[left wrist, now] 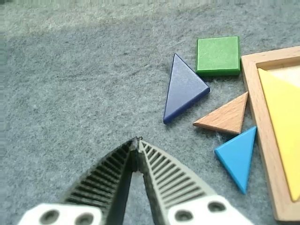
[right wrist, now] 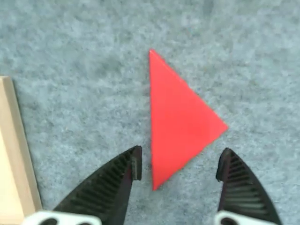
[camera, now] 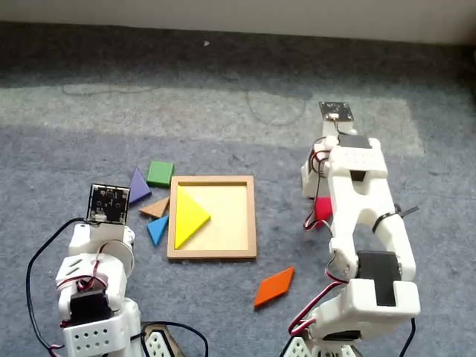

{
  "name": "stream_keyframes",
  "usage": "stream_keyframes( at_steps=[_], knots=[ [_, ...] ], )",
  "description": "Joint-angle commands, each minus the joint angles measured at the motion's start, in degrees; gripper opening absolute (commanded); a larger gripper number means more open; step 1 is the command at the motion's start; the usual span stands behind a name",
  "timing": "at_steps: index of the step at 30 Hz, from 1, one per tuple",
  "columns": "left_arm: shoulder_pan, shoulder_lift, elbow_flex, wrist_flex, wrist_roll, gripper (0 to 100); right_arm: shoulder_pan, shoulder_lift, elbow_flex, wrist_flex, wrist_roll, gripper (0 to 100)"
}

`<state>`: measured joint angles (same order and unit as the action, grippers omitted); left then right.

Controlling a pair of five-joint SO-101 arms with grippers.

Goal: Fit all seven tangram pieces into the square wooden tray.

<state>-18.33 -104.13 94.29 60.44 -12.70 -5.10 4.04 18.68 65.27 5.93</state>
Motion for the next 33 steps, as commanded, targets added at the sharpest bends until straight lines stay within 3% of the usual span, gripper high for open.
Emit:
stream_keyframes(
  at_steps=[1,6,23,33],
  knots=[
    [-0.31,-0.22,-0.13,-2.37,-0.26,1,0.84,-0.40,-2.59,-1.45,0.88,26.9],
    [-0.31,-0.22,-0.13,-2.37,-0.26,1,0.84,-0.40,-2.51,-1.45,0.88,35.9],
    [-0.31,-0.22,-0.13,-2.29,-0.26,1,1.36,13.93,-14.55,0.66,0.97,35.6],
    [-0.31,-0.22,-0.13,-2.29,-0.26,1,1.19,17.36,-14.55,0.75,0.70,28.8]
  ],
)
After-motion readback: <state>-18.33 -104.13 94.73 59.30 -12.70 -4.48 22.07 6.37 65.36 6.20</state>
